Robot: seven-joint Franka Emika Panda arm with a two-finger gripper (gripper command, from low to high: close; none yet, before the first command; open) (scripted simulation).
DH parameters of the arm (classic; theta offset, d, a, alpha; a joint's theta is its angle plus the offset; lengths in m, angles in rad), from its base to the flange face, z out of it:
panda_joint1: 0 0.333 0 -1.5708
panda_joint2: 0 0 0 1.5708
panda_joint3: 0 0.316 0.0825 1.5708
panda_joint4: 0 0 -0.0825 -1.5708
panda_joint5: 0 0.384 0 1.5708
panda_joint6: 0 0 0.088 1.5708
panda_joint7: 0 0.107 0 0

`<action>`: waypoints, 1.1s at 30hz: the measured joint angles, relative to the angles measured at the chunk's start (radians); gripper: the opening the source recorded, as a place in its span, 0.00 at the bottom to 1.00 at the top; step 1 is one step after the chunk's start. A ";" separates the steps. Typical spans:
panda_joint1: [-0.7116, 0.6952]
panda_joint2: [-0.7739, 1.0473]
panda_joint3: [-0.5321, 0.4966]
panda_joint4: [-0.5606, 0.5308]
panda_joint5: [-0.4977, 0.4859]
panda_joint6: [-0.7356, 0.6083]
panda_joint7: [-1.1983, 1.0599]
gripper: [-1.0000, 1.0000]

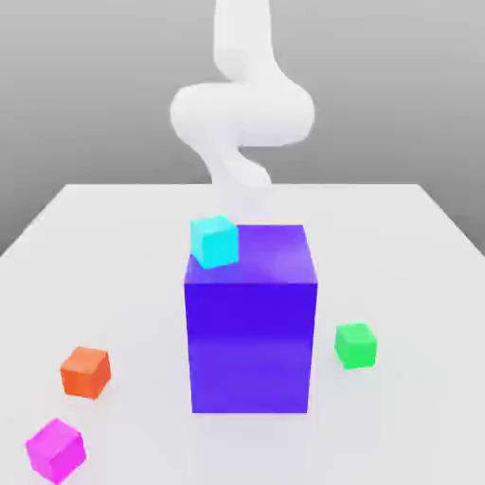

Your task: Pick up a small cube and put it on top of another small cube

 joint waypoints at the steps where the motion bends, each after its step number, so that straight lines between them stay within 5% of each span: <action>1: -0.002 0.039 -0.013 -0.001 0.006 0.012 -0.002 0.50; 19: -0.082 0.695 -0.196 -0.018 0.150 0.215 -0.068 0.50; 33: -0.221 1.198 -0.178 0.004 0.254 0.440 -0.123 0.50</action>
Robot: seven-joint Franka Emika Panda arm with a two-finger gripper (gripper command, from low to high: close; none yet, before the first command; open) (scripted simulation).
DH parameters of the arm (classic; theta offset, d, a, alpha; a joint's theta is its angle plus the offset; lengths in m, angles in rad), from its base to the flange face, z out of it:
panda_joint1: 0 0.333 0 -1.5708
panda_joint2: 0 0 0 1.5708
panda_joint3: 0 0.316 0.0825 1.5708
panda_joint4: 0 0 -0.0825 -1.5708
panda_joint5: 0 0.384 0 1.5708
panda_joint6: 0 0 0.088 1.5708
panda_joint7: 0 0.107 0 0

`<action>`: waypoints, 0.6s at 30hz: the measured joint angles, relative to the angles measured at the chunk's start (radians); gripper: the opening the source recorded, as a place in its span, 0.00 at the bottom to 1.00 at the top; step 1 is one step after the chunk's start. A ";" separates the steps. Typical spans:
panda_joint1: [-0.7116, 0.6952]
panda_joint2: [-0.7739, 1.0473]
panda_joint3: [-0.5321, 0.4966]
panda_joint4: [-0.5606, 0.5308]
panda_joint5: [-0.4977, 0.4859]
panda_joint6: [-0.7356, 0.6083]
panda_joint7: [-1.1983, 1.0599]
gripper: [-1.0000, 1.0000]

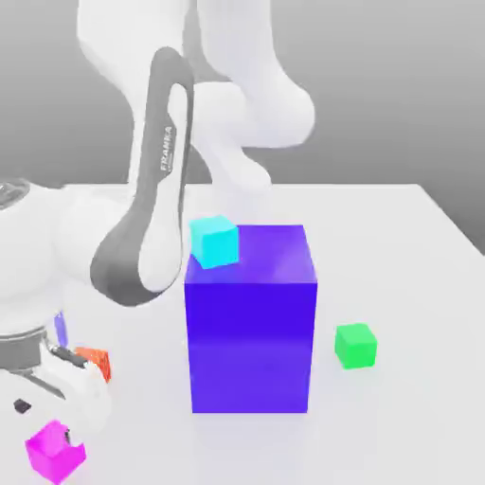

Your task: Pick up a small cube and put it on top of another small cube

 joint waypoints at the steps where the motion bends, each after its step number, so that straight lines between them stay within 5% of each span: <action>1: -0.008 0.021 0.010 0.005 0.009 0.016 -0.006 0.00; 12: 0.031 -0.106 -0.043 -0.025 -0.055 -0.081 0.041 0.00; 18: 0.142 -0.264 0.091 -0.109 -0.090 -0.091 -0.094 0.00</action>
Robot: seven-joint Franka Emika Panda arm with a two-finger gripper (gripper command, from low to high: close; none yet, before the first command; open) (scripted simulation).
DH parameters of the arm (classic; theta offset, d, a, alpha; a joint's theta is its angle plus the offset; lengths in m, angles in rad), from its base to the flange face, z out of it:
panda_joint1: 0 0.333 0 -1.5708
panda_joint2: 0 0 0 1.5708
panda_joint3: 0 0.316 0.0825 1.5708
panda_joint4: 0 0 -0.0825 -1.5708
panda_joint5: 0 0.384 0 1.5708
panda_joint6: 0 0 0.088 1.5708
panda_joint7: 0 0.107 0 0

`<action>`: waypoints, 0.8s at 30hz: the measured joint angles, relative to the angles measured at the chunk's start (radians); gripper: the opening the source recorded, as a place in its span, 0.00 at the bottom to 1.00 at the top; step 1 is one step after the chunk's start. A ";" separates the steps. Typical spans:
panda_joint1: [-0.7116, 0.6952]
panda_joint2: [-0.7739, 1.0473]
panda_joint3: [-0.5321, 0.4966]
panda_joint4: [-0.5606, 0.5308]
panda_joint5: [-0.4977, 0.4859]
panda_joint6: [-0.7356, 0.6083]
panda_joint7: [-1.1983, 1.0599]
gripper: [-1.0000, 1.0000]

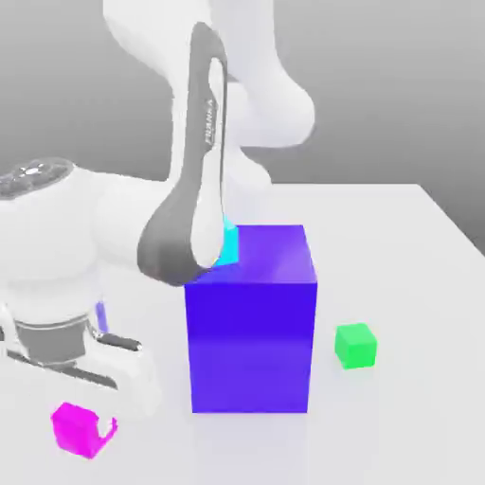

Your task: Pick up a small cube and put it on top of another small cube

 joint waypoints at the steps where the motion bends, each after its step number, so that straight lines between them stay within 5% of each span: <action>1: 0.020 -0.028 0.028 -0.026 -0.002 0.001 -0.032 0.00; 15: 0.508 -0.502 0.325 -0.528 -0.018 0.005 -0.544 0.00; 23: 0.467 -0.270 0.355 -0.561 -0.139 0.247 -0.481 0.00; 24: 0.468 -0.239 0.347 -0.560 -0.171 0.276 -0.459 1.00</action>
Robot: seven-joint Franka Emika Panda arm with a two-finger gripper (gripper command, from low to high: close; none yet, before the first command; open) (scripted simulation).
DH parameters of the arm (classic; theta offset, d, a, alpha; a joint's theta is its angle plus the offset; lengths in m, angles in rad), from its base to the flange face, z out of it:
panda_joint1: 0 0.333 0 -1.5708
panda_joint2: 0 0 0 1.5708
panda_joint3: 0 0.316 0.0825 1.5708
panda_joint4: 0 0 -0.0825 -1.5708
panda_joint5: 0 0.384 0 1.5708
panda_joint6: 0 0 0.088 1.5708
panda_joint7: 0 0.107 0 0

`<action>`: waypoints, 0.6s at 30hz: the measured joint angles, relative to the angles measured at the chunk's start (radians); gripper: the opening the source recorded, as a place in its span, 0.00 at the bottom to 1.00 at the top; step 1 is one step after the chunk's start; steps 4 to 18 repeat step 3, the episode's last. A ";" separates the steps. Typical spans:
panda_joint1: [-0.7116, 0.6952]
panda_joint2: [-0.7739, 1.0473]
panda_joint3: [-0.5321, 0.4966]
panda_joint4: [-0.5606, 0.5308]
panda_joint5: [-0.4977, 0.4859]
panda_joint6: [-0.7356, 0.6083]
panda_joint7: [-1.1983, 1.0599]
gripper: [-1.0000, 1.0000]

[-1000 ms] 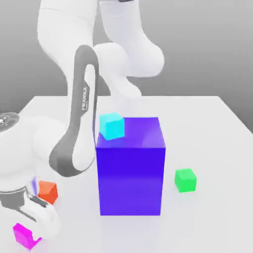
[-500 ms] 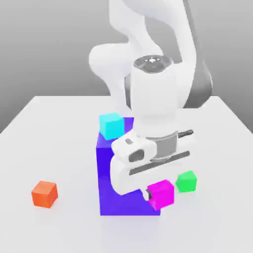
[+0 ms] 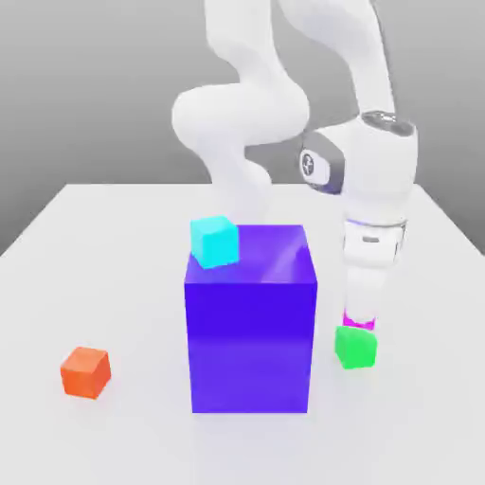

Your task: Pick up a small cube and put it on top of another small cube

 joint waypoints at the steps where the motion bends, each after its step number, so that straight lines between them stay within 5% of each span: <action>1: -0.005 0.000 0.000 0.000 0.000 0.000 0.000 1.00; 18: -0.008 0.000 0.000 0.000 0.000 0.000 0.000 1.00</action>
